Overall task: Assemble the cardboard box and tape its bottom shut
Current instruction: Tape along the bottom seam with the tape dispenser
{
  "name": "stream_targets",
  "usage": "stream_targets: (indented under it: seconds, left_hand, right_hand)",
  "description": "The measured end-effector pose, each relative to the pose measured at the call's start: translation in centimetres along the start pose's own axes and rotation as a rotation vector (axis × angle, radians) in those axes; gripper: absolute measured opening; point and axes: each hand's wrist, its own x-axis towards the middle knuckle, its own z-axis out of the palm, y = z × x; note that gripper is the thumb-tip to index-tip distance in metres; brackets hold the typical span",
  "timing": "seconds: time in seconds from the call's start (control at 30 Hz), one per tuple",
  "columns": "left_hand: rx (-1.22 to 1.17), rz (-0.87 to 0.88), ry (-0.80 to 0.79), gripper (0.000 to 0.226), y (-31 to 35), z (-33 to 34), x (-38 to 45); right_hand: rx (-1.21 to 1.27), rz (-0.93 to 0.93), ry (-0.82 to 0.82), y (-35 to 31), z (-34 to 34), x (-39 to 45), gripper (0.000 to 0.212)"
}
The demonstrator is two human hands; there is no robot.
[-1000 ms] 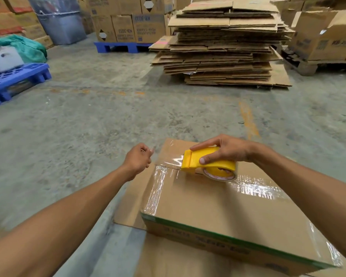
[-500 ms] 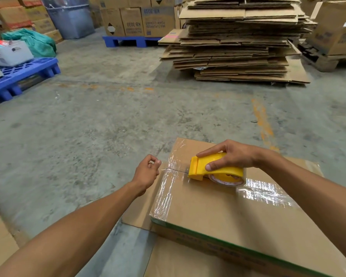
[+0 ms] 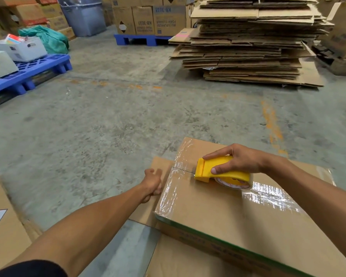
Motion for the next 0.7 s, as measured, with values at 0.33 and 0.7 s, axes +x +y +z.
stream_targets:
  seconds: [0.33, 0.7]
  left_hand:
    - [1.221, 0.891, -0.117, 0.074, 2.2, 3.8, -3.9]
    - [1.356, 0.927, -0.021, 0.087, 1.7, 4.0, -3.5]
  right_hand:
    - [0.002, 0.110, -0.131, -1.1, -0.4, 0.7, 0.056]
    - [-0.071, 0.298, -0.276, 1.7, -3.5, -2.9, 0.057]
